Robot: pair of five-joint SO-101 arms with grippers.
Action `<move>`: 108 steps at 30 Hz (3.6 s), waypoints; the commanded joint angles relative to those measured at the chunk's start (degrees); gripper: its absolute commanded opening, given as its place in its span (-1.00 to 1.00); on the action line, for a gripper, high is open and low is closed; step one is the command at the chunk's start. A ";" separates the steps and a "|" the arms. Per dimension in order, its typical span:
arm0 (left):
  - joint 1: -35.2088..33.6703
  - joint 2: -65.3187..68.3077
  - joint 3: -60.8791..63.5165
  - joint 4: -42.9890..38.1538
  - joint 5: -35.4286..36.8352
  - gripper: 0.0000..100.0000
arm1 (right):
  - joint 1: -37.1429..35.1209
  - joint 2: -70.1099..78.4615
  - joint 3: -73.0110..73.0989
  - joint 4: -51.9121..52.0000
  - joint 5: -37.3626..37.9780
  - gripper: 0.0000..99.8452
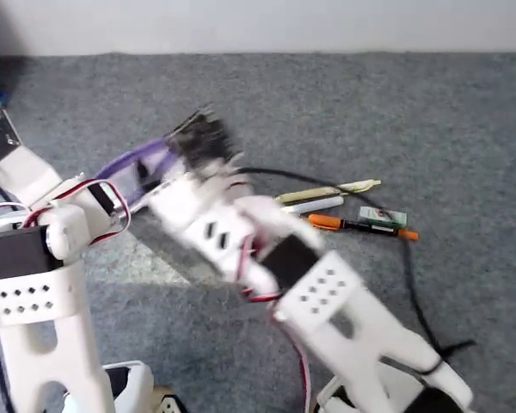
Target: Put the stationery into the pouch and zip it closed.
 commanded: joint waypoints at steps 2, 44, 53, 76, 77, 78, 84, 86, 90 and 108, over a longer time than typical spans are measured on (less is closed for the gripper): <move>-0.35 -0.09 -3.30 -0.53 0.70 -0.97 | 14.02 -5.41 -2.90 14.29 -7.82 -0.70; 0.00 0.00 -3.21 -0.53 0.44 -0.97 | 48.75 52.35 -27.08 39.78 42.46 -0.41; 0.00 0.00 -3.21 -0.53 0.53 -0.97 | 46.73 59.38 -28.13 39.43 42.81 -0.53; 0.00 0.00 -3.21 -0.53 0.62 -0.97 | 47.69 42.42 -27.96 54.37 39.30 -0.98; 0.00 0.00 -3.21 -0.53 0.62 -0.97 | 47.78 41.10 -27.96 55.16 38.68 -0.98; 0.00 0.00 -3.21 -0.53 0.62 -0.97 | 47.78 39.60 -27.96 55.96 38.07 -0.98; 0.00 0.00 -3.21 -0.70 0.62 -0.97 | 45.58 26.86 -28.04 62.46 32.79 -0.98; 0.00 0.00 -3.21 -0.70 0.62 -0.97 | 44.35 21.93 -28.04 64.48 31.03 -0.98; 0.00 0.00 -3.21 -0.79 0.62 -0.97 | 40.22 13.05 -28.04 67.47 27.08 -0.98; 0.09 0.00 -3.21 -0.70 0.62 -0.97 | 11.30 -15.16 -21.54 50.86 0.70 -0.98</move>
